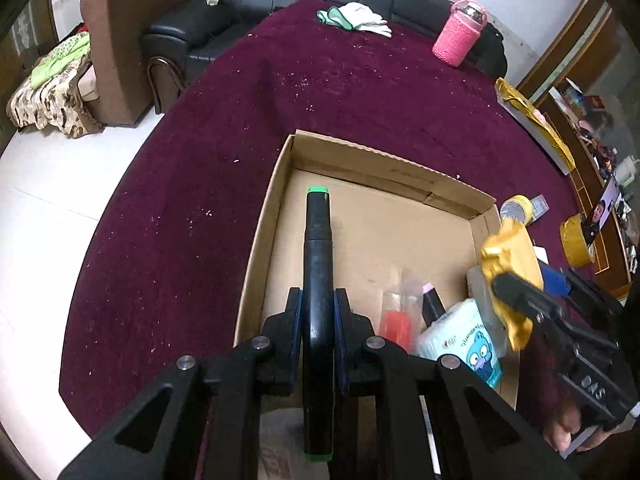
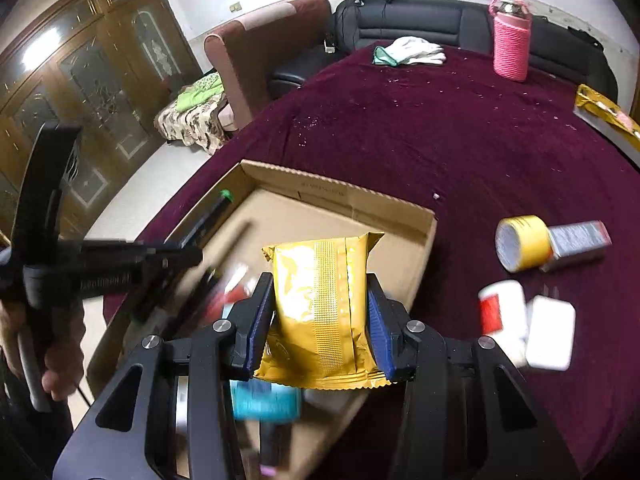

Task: Organize objects
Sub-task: 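Lower the snack bag and marker into the tray and open both grippers, then grasp the white charger with the right gripper while the left grasps a white bottle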

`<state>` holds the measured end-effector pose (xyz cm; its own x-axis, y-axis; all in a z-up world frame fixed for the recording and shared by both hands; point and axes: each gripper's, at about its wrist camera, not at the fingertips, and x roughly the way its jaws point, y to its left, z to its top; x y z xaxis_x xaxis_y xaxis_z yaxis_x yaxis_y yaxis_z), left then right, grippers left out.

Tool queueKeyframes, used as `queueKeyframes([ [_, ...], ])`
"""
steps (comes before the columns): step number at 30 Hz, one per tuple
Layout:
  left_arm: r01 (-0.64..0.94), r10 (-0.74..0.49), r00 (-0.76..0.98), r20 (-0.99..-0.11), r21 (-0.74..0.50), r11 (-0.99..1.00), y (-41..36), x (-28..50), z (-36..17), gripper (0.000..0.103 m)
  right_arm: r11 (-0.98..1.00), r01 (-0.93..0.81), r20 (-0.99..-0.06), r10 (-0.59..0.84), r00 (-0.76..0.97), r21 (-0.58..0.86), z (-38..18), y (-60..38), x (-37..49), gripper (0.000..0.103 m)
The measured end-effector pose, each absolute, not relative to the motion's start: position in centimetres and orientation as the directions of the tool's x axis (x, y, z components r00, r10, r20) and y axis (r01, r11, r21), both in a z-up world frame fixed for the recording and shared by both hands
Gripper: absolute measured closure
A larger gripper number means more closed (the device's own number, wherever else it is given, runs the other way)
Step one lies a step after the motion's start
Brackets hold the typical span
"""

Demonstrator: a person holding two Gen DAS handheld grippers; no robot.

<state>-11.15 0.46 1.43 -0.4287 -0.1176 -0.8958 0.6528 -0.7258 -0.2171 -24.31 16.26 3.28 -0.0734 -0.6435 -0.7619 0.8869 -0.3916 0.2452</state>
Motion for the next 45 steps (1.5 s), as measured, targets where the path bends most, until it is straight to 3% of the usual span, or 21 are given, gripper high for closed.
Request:
queueKeyframes([
  [15,0.661,-0.075,-0.373,-0.925,-0.208,-0.721,-1.0,-12.7,-0.1,0.090,-0.403,0.895,-0.810,-0.579,-0.087,0.192,0.7,11.3,-25.8,0.059],
  [23,0.671,-0.139,-0.388,-0.911,-0.176,-0.720,-0.7,-12.0,1.0,0.089,-0.401,0.896,-0.822,-0.564,-0.077,0.191,0.5,10.7,-25.6,0.059],
  [31,0.672,-0.191,-0.480,-0.856,-0.219,-0.707,4.8,-9.6,4.6,0.055,-0.392,0.859,-0.745,-0.667,-0.019,0.330,3.2,17.3,-25.7,0.058],
  [37,0.592,-0.115,-0.572,-0.812,-0.312,-0.743,11.2,-10.9,6.5,0.051,-0.449,0.805,-0.732,-0.681,-0.027,0.388,2.0,25.4,-26.4,0.058],
  [45,0.538,-0.077,-0.561,-0.824,-0.292,-0.791,17.2,-12.8,5.9,0.047,-0.638,0.684,-0.787,-0.598,-0.151,0.353,0.1,31.9,-30.9,0.058],
])
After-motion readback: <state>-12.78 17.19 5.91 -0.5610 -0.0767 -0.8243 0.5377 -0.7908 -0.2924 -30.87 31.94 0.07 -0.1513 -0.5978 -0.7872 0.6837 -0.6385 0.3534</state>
